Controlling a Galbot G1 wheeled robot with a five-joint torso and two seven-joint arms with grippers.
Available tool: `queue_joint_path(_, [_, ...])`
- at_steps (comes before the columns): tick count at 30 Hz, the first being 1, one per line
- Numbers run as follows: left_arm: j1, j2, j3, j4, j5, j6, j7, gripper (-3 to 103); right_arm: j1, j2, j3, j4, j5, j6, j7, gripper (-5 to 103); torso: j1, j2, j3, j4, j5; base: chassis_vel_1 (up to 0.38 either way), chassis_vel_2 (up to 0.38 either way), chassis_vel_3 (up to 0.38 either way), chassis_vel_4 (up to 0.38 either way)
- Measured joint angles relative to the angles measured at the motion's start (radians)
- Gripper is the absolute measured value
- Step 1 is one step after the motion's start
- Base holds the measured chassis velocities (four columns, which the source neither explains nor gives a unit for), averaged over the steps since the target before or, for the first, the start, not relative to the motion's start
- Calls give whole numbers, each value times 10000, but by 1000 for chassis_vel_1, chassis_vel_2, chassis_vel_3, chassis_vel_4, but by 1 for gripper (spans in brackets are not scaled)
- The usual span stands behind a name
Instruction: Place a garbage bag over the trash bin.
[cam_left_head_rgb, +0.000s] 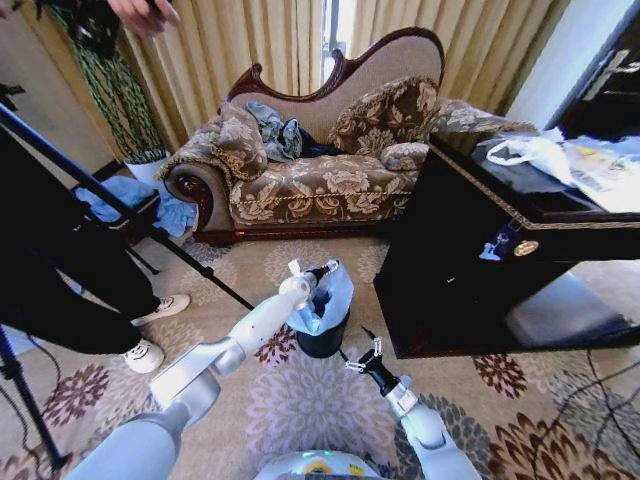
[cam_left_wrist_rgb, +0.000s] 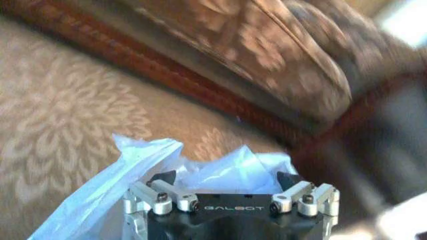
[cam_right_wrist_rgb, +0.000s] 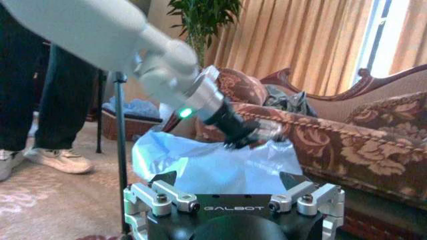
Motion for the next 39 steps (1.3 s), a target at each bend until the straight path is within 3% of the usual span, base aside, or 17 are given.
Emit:
queue_joint_path(1, [20,88,253,-12,605,35,346,100,-13,5,18,1,-14,-11,29,100,0,-1,1,1,0,0,0,0,0])
queue_joint_path(3, [22,157,490,-149,727,120,531,100,-24,18,30,0,-25,-18,46,100,1,-1,3,2,2,0,0,0,0])
queue_joint_path(5, [61,74,625,-768,139,525,587,100,-69,78,97,11,-64,-24,97,100,1,0,1,0,1,0,0,0,0])
queue_joint_path(8, [68,-40,571,-1039,-234,665,598,100,-160,69,154,45,-44,-24,106,100,0,0,0,-6,2,0,0,0,0])
queue_joint_path(13, [-100,212,538,-1279,-387,743,825,100,-232,-5,273,48,76,-10,69,100,1,0,1,-1,2,0,0,0,0])
queue_joint_path(19, [-69,569,682,-1466,-174,838,741,100,-199,3,273,-23,158,-7,9,100,1,0,1,-1,2,0,0,0,0])
queue_joint_path(24, [217,926,685,-2132,-454,903,589,100,-134,0,316,-17,225,-38,24,100,1,-1,1,-2,0,0,0,0,0])
queue_joint_path(31, [650,1975,578,-3683,-1062,992,554,100,47,47,446,-57,153,-277,345,100,1,0,0,-2,-1,0,0,0,0])
queue_joint_path(33, [916,2690,575,-4418,-1189,1007,597,100,180,53,488,-112,89,-512,602,100,1,0,0,0,1,0,0,0,0])
queue_joint_path(36, [1151,3215,549,-4937,-1150,1005,716,100,323,52,526,-130,41,-720,795,100,2,-1,1,-1,-2,0,0,0,0])
queue_joint_path(39, [1598,3885,286,-5656,-617,863,1007,100,558,61,578,-137,-2,-1059,1086,100,2,0,0,-2,-1,0,0,0,0])
